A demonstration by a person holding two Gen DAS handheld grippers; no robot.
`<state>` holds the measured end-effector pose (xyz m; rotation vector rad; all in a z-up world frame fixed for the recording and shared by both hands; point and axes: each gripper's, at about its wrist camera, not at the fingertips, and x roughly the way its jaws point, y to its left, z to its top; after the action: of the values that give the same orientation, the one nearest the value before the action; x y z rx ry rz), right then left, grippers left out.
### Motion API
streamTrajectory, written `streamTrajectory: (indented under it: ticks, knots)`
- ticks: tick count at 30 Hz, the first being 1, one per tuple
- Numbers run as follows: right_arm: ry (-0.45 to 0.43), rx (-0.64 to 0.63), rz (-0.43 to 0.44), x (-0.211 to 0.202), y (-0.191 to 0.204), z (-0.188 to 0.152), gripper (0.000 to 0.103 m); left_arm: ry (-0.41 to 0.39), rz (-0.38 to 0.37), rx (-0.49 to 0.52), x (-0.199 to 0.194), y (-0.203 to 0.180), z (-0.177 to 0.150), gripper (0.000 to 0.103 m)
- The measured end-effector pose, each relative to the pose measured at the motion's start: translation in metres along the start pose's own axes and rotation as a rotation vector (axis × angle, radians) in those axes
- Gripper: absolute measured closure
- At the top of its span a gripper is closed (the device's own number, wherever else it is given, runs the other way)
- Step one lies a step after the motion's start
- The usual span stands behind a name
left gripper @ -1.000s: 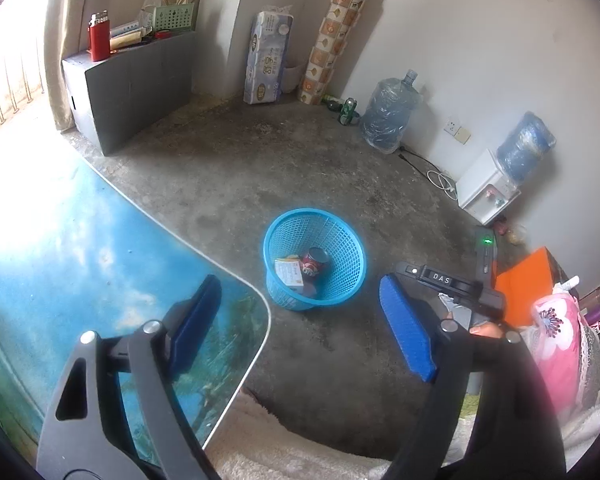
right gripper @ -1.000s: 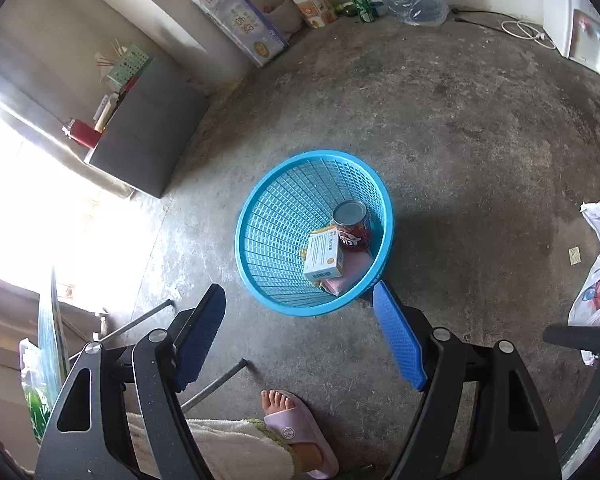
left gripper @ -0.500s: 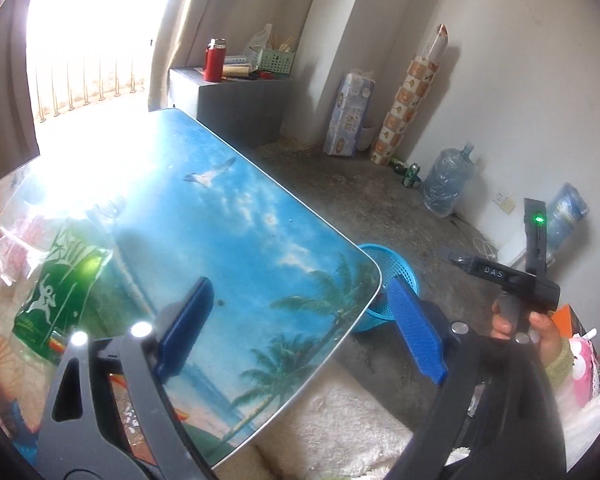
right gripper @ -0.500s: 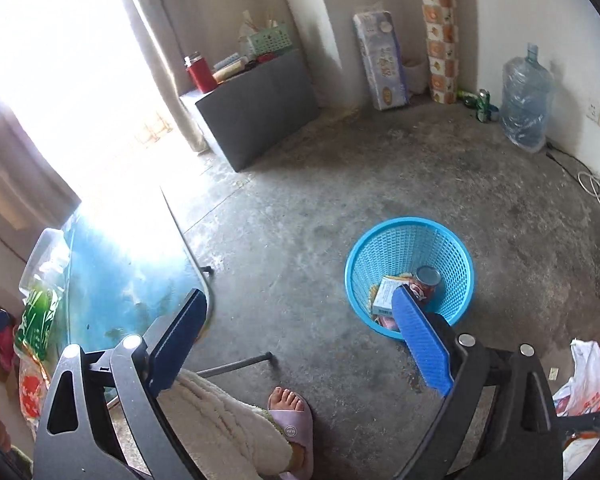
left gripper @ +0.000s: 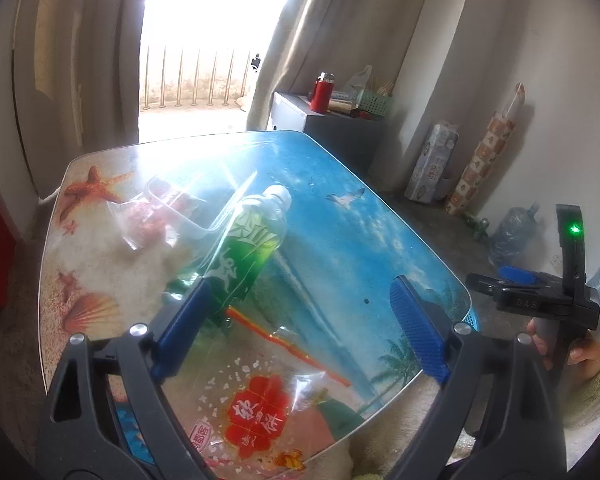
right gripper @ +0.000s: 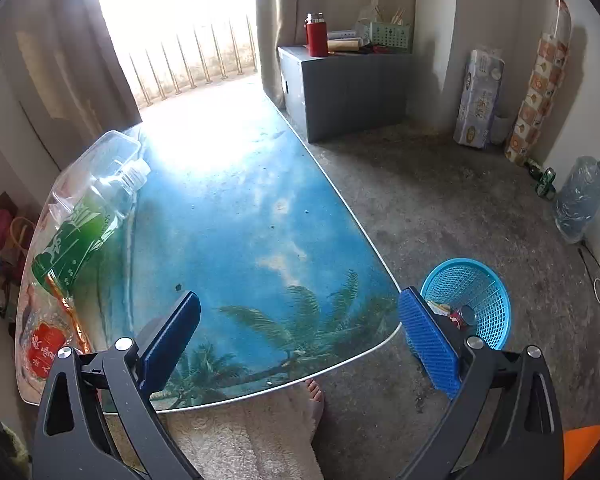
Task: Collect trash
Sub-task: 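Move both tools back over the table toward the green bottle and clear container, then close the right tool around the green bottle and lift it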
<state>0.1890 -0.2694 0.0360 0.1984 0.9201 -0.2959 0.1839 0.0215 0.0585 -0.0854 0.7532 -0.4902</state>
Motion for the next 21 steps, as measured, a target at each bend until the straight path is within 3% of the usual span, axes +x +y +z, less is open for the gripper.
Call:
streamTrajectory:
  ticks: [6, 9, 13, 17, 21]
  knots:
    - [-0.074, -0.067, -0.009, -0.018, 0.031, 0.020, 0.007, -0.031, 0.055, -0.097, -0.006, 0.039, -0.006, 0.016]
    - [-0.104, -0.067, 0.033, -0.022, 0.044, 0.032, 0.007, -0.032, 0.147, -0.121, -0.004, 0.054, -0.008, 0.016]
    - [-0.080, 0.020, 0.294, -0.017, 0.052, 0.048, 0.007, -0.030, 0.213, -0.142, -0.002, 0.073, -0.010, 0.016]
    - [0.066, 0.125, 0.470, 0.011, 0.071, 0.060, 0.007, -0.039, 0.215, -0.177, -0.005, 0.088, -0.012, 0.018]
    - [0.188, 0.166, 0.568, 0.047, 0.102, 0.064, 0.007, -0.029, 0.148, -0.234, -0.004, 0.103, -0.014, 0.042]
